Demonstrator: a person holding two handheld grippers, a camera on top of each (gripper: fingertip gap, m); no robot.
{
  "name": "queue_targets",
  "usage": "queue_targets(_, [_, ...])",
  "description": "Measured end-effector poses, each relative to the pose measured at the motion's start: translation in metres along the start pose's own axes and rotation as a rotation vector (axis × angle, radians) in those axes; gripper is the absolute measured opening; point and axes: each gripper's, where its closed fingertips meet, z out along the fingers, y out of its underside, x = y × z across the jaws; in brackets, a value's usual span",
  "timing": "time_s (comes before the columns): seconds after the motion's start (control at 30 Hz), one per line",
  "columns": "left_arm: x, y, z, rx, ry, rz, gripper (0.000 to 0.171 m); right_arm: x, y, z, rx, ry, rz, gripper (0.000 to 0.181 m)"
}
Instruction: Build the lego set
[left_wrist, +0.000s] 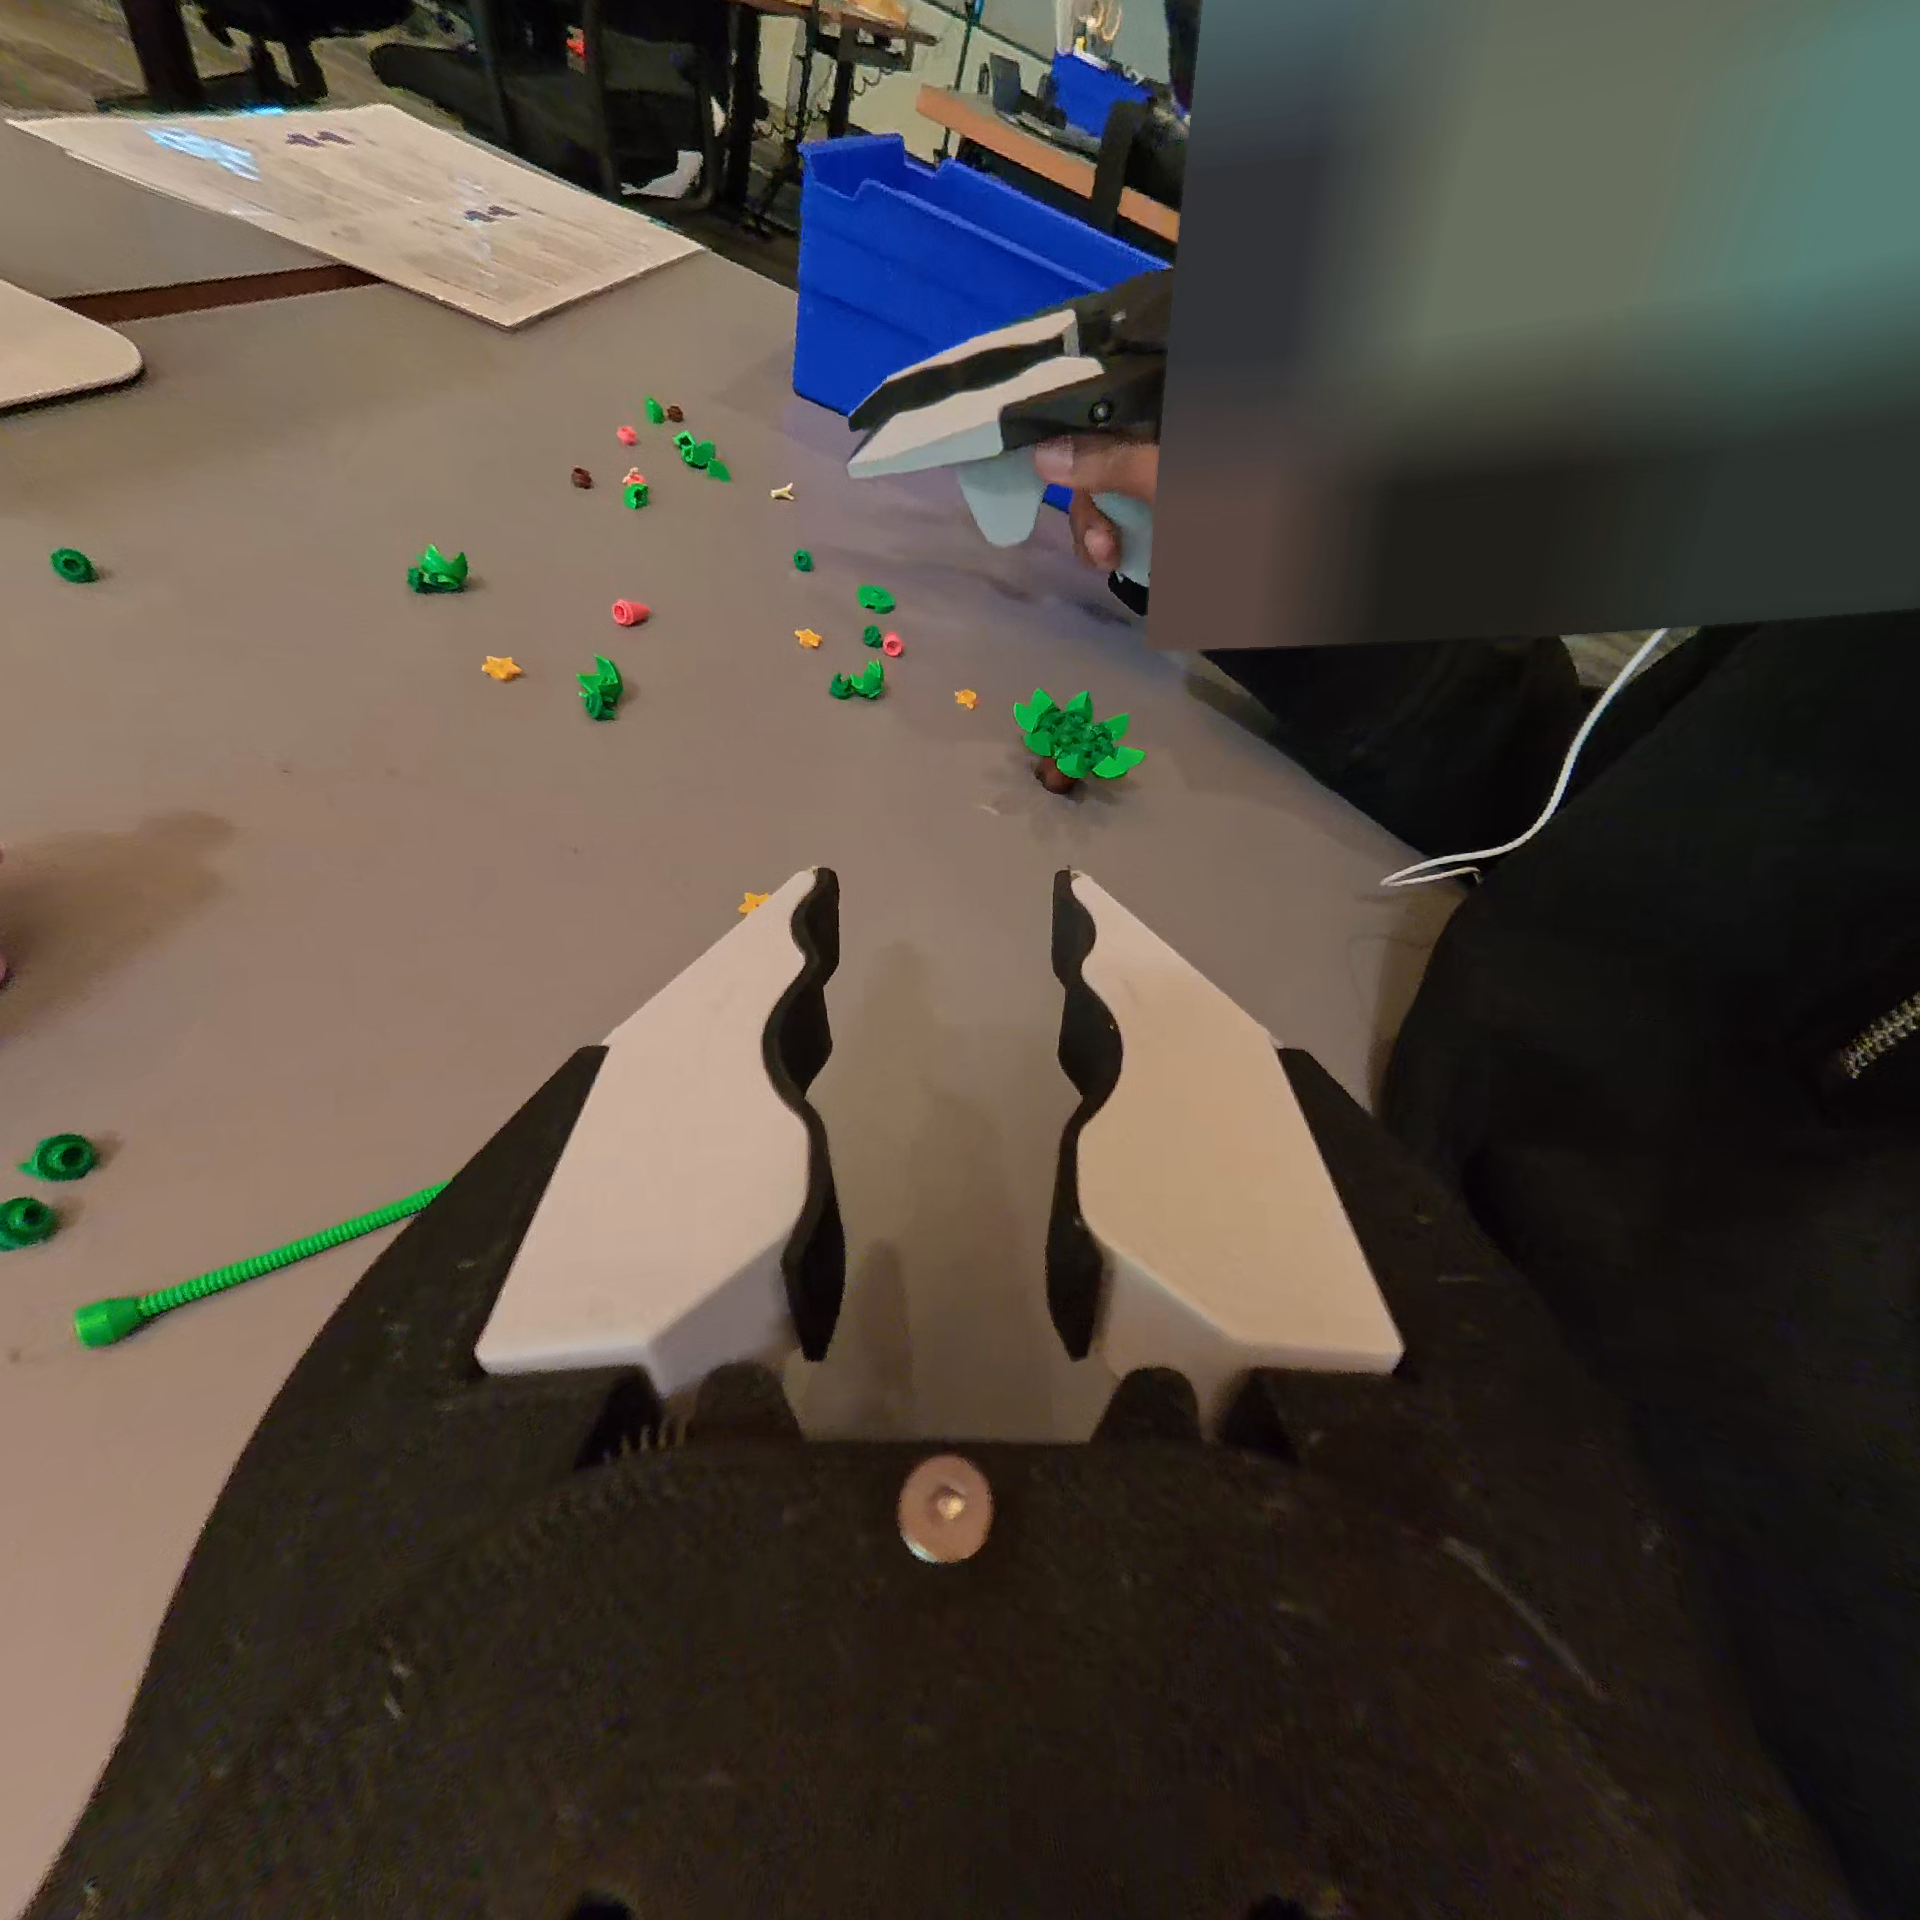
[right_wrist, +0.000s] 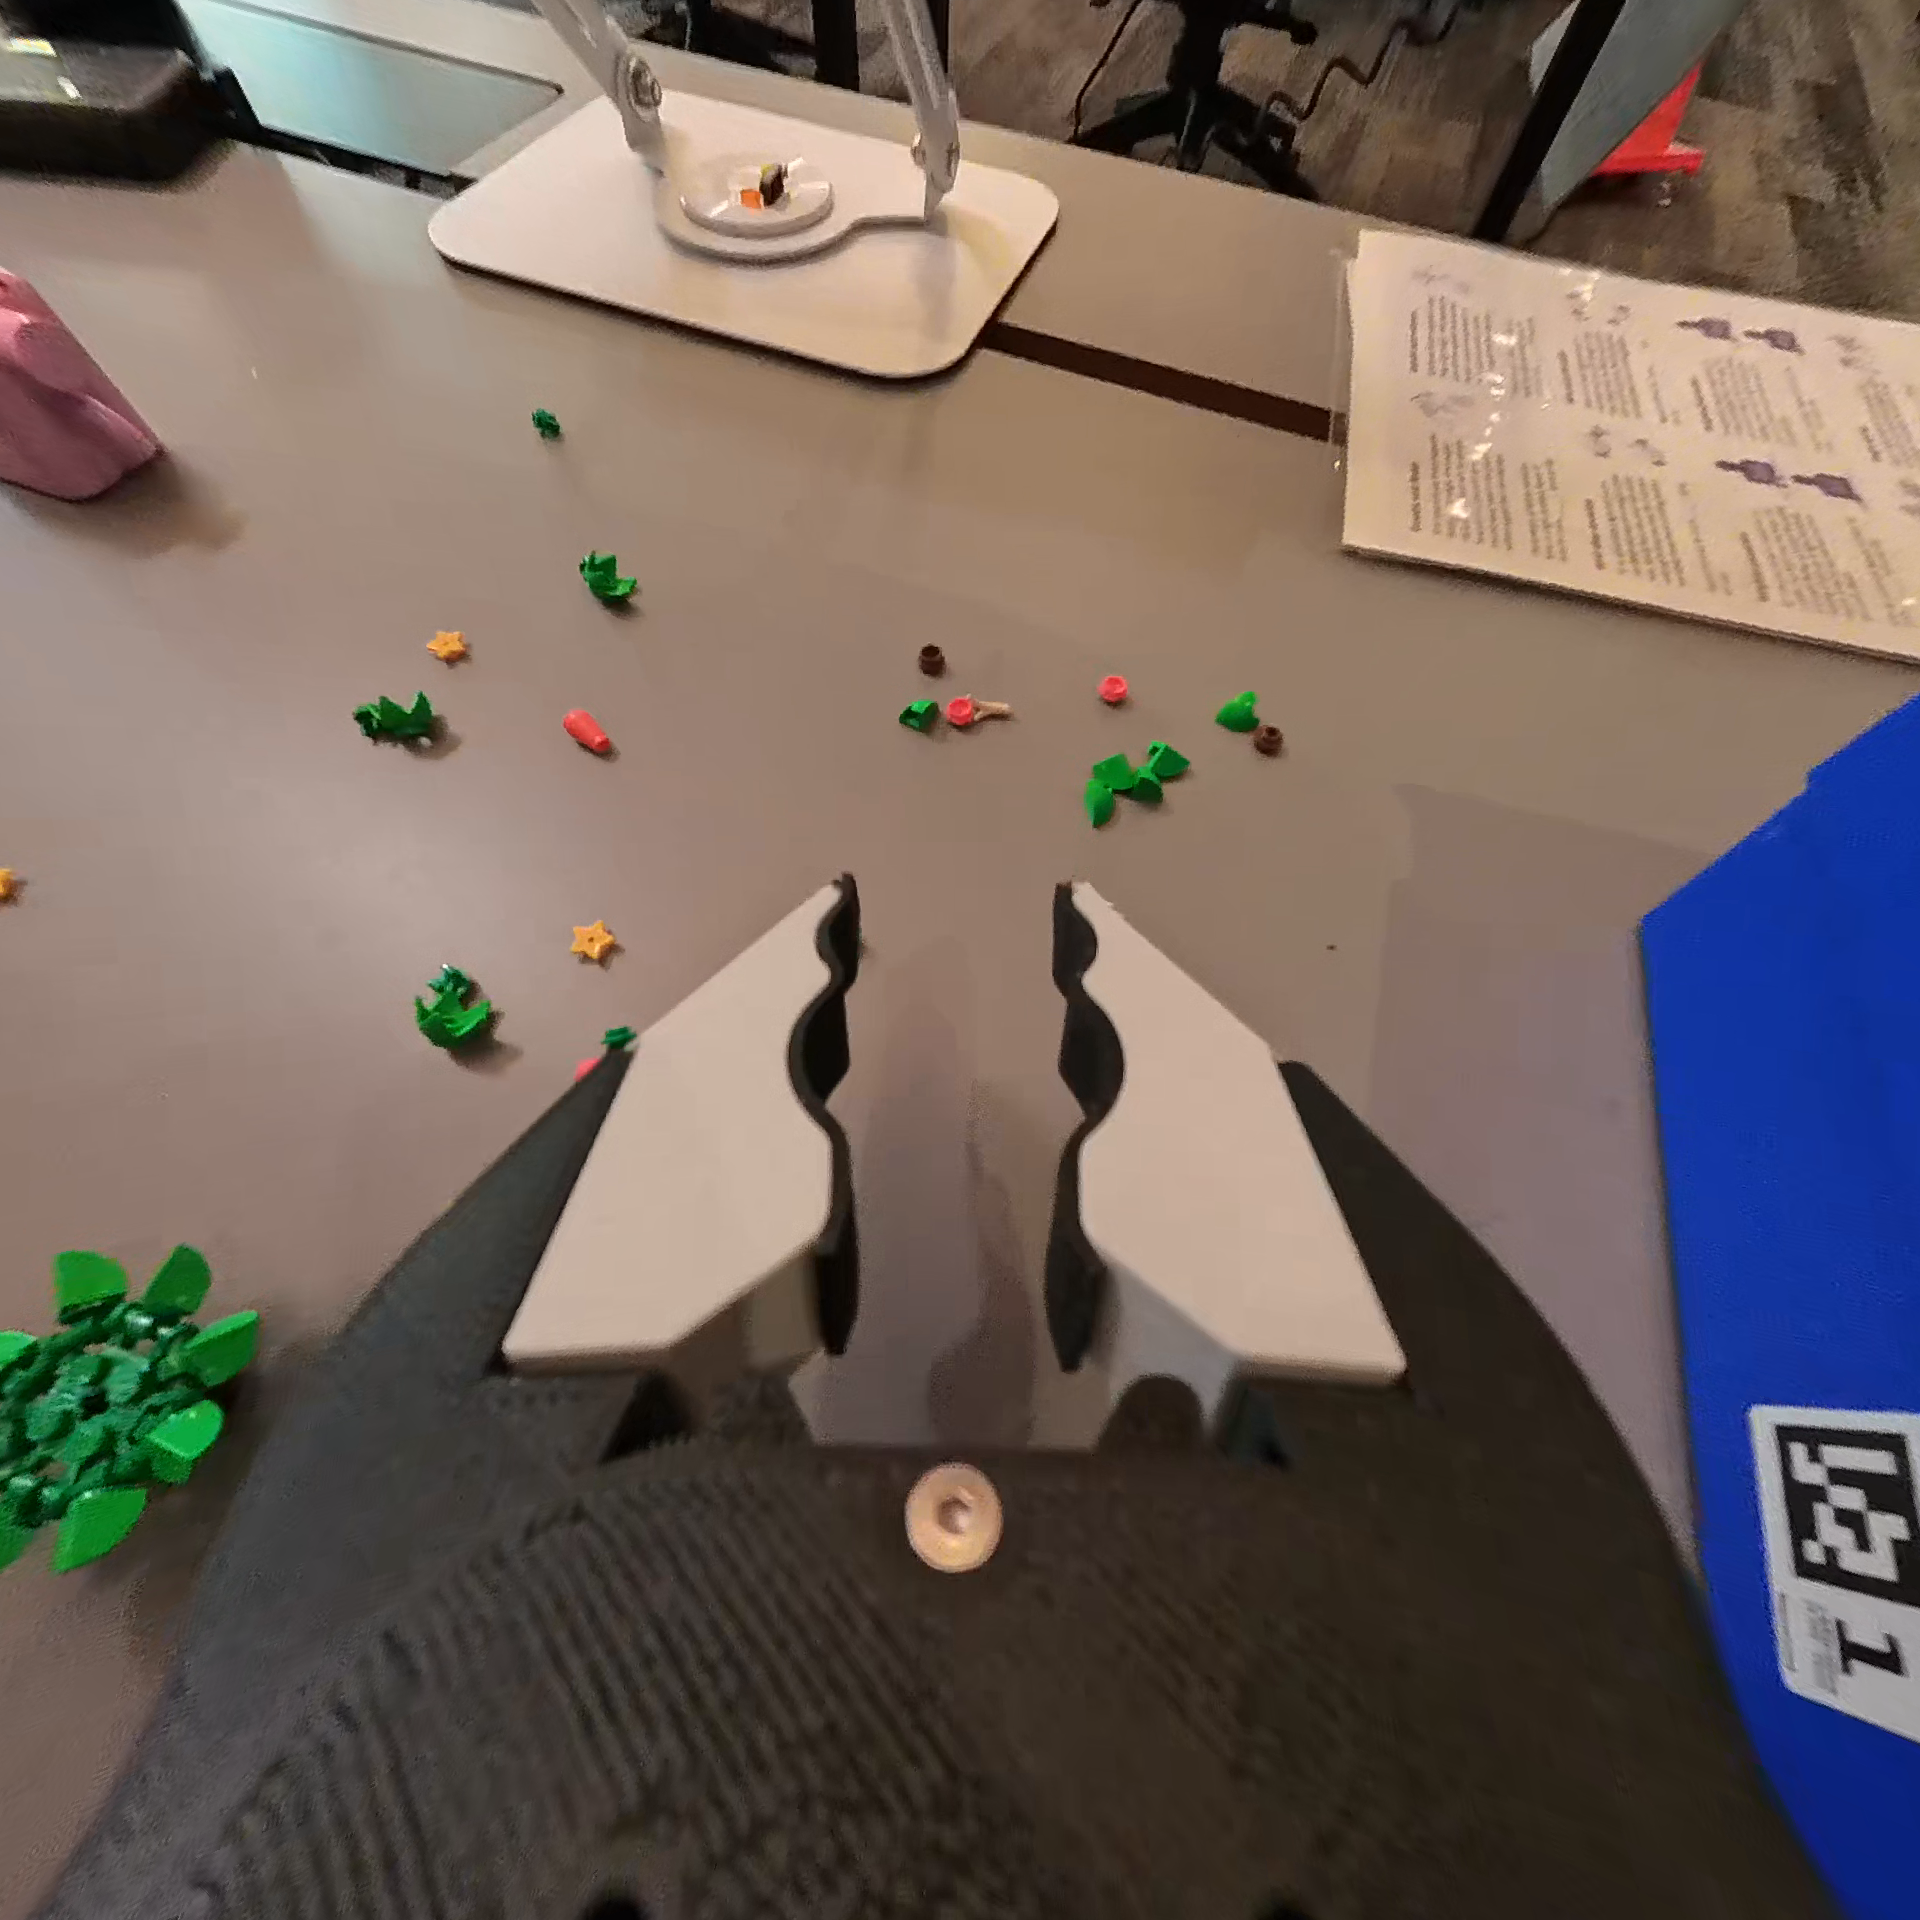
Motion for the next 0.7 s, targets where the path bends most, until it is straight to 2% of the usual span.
queue_targets(0.37, [0.004, 0.002, 0.002, -0.016, -0.022, 0.062, 0.038, 0.005, 0.009, 0.014, -0.031, 0.002, 0.032, 0.035])
queue_targets(0.57, [0.005, 0.001, 0.001, -0.012, -0.024, 0.067, 0.037, 0.015, 0.012, 0.036, -0.115, -0.033, 0.092, 0.030])
queue_targets(0.7, [0.006, 0.003, 0.002, -0.021, -0.032, 0.093, 0.036, 0.027, 0.008, 0.049, -0.130, 0.018, 0.064, 0.026])
